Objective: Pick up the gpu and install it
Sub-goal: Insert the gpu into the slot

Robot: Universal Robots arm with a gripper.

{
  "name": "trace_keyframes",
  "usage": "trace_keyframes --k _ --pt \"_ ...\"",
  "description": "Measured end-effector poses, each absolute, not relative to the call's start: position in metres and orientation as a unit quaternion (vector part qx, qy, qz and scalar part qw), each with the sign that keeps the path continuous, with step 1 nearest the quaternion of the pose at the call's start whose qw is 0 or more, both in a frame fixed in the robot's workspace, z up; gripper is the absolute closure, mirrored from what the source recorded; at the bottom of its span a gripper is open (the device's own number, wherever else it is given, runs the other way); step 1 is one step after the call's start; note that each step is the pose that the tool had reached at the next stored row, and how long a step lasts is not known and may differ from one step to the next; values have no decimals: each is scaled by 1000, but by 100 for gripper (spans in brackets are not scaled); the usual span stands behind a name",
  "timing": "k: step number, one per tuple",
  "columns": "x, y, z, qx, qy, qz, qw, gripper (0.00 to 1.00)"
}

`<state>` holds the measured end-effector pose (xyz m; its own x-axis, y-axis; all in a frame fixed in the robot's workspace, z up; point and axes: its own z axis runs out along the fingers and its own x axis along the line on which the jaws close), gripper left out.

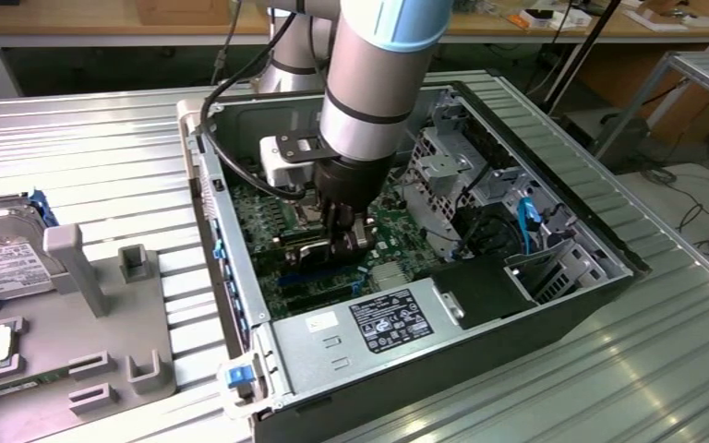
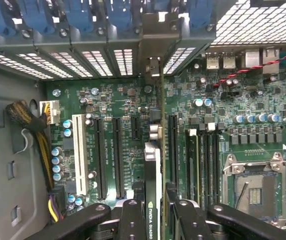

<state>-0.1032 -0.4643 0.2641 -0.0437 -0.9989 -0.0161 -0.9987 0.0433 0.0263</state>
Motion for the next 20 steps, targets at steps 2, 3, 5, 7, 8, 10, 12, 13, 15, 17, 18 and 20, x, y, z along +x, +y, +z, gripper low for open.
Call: trace_keyframes --k 2,3,5,7,8,10,12,13,15,17,18,20 --pt "-103 -464 264 691 -722 -13 5 73" --pt "-103 -464 264 691 -722 -12 6 73" --pt "-103 -464 264 691 -722 -12 6 73" --pt "-103 -464 261 691 -722 -11 6 73" --pt "-103 -464 260 691 -722 -11 7 73" --pt "-103 -464 260 691 -722 -11 7 73" --pt "-103 -464 259 691 -722 -11 7 73" --pt "-103 -464 259 691 -722 -11 6 73" --pt "-103 -464 259 691 -722 -11 7 73" --pt "-103 -464 258 691 -722 -11 6 73" --pt "-104 -464 258 691 -722 -11 6 73" --pt "-104 -462 258 691 -722 -11 7 73"
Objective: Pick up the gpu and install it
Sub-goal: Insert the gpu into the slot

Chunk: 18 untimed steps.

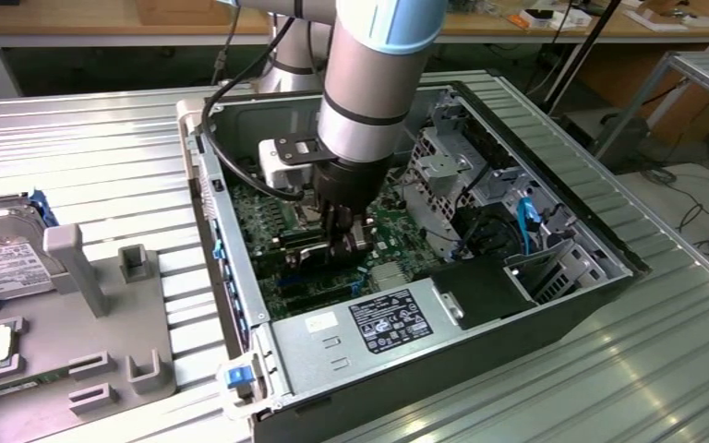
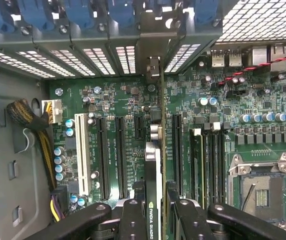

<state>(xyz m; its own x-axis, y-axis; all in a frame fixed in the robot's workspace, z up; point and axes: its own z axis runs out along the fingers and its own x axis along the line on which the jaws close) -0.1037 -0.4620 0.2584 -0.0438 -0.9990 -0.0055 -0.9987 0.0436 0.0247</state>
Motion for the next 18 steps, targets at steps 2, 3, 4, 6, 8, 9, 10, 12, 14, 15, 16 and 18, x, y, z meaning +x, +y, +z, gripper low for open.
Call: trace_keyframes --k 2,3,4,6,8,9,10,12,14,15,16,18 --pt "-104 -460 258 691 -722 -11 6 73" --pt "-104 -460 258 691 -722 -11 6 73" --pt "-104 -460 257 691 -722 -11 6 73" --pt "-104 -460 257 691 -722 -11 6 73" --pt "-104 -460 257 691 -722 -11 6 73" --pt "-104 -460 257 691 -722 -11 6 73" --pt "-104 -460 257 691 -722 -11 6 73" --pt "-104 -460 256 691 -722 -11 5 66" --pt "-104 -460 257 691 -722 -11 6 60" --pt "-104 -460 257 691 -722 -11 6 60" --pt "-104 -460 258 691 -722 -12 7 60" --pt "-104 -460 261 691 -722 -12 9 60"
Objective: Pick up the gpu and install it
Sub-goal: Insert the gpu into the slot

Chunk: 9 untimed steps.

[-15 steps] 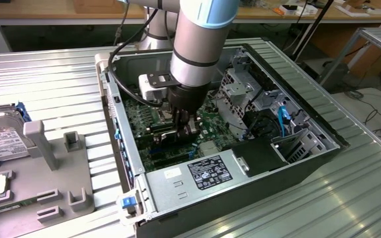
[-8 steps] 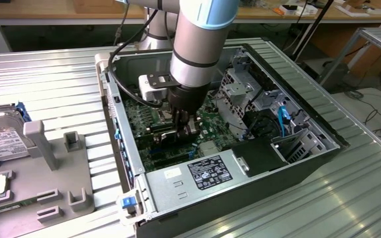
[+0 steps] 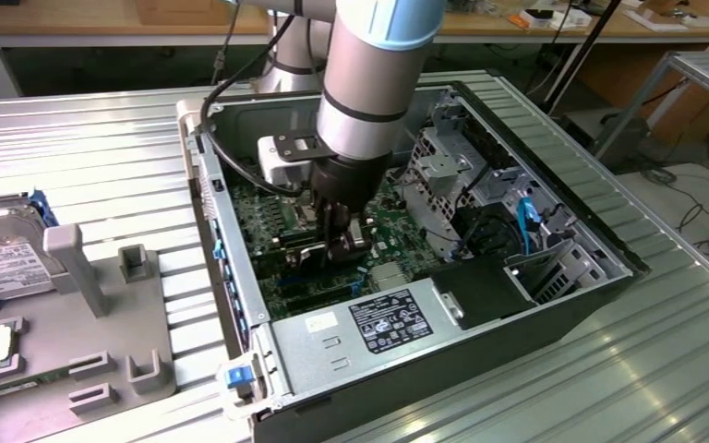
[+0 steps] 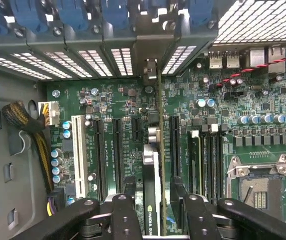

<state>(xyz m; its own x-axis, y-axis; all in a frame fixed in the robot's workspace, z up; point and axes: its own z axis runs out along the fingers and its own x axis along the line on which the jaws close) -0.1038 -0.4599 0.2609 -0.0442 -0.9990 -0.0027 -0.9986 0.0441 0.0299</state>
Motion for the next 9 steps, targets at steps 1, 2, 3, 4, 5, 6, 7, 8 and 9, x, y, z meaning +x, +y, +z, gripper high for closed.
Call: trace_keyframes --k 1,2,3,4,5,6,7,8,9 --pt "-104 -460 263 691 -722 -11 10 60" --pt "-104 -460 265 691 -722 -11 11 60" --pt "-104 -459 267 691 -722 -11 13 60" --pt "-104 -459 270 691 -722 -10 14 60" --pt "-104 -459 273 691 -723 -8 16 60" --pt "-104 -459 275 691 -723 -7 18 60" --pt "-104 -458 277 691 -723 -6 19 60" --pt "-104 -458 279 691 -723 -5 20 60" --pt "-104 -457 280 691 -723 -4 21 60"
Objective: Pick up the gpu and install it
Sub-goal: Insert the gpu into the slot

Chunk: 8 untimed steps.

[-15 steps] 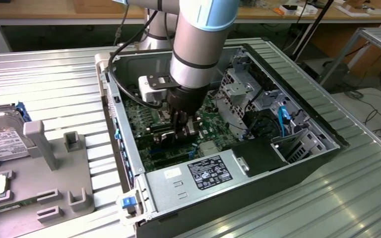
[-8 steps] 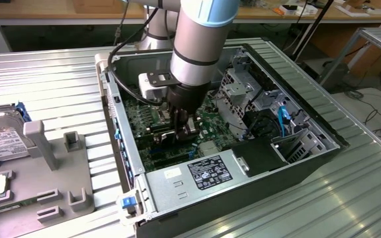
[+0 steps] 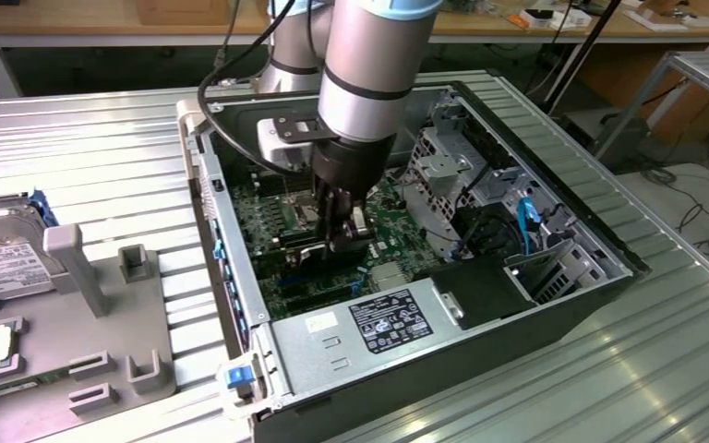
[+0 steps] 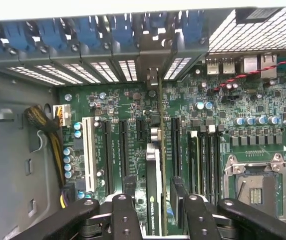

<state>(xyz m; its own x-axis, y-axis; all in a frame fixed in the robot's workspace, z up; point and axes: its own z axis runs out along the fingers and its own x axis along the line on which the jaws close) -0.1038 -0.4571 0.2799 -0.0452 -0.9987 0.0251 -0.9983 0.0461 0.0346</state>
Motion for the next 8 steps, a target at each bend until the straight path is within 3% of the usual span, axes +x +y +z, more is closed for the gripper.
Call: trace_keyframes --k 8 --pt "-104 -455 283 690 -724 6 31 60"
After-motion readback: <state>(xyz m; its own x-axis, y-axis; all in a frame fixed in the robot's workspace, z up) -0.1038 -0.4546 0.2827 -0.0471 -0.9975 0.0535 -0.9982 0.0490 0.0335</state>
